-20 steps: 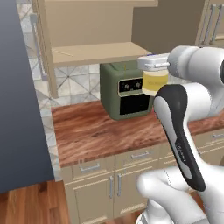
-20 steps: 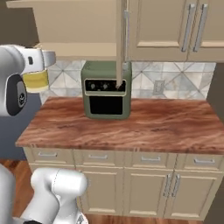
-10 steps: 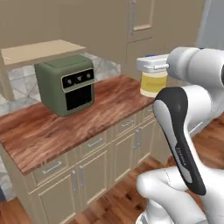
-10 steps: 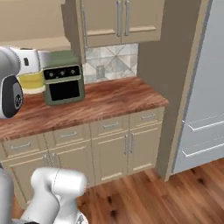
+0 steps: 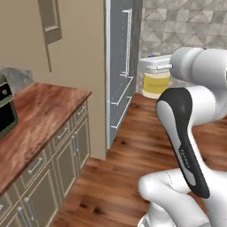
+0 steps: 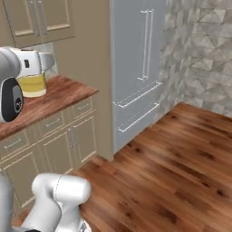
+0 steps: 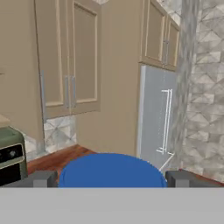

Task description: The dining table condiment station is running low on mayonnaise. Refill the condiment station by opening the cabinet and taking the mayonnaise from the cabinet and placing it on the dining table.

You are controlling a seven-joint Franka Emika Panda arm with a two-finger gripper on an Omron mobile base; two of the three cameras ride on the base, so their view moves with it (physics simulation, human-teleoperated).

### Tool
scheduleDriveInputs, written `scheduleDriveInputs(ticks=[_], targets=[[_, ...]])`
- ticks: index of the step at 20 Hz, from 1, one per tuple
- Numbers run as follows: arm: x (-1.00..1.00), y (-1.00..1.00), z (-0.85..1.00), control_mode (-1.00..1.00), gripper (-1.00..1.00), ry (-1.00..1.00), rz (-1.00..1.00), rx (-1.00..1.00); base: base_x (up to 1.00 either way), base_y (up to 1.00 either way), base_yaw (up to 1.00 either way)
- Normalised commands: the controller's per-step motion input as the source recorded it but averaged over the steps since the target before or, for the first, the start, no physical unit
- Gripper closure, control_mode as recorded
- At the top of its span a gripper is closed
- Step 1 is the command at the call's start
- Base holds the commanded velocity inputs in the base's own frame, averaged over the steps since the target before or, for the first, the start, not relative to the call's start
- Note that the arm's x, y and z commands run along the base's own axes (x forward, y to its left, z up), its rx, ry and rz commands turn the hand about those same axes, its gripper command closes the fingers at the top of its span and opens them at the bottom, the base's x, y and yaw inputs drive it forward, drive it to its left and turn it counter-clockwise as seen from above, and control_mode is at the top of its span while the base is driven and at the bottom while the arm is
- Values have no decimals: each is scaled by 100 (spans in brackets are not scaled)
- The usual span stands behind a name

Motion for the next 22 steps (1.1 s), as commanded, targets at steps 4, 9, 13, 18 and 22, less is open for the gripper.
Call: scheduleDriveInputs(ticks=[4, 9, 13, 18, 22], targets=[[0, 0, 0, 100, 100, 0, 0, 0, -35, 0, -84], [0, 0, 0, 100, 100, 0, 0, 0, -18, 0, -78], [0, 0, 0, 100, 100, 0, 0, 0, -3, 0, -73], [0, 0, 0, 100, 100, 0, 0, 0, 0, -20, -66], [0, 0, 0, 100, 100, 0, 0, 0, -2, -39, -57]])
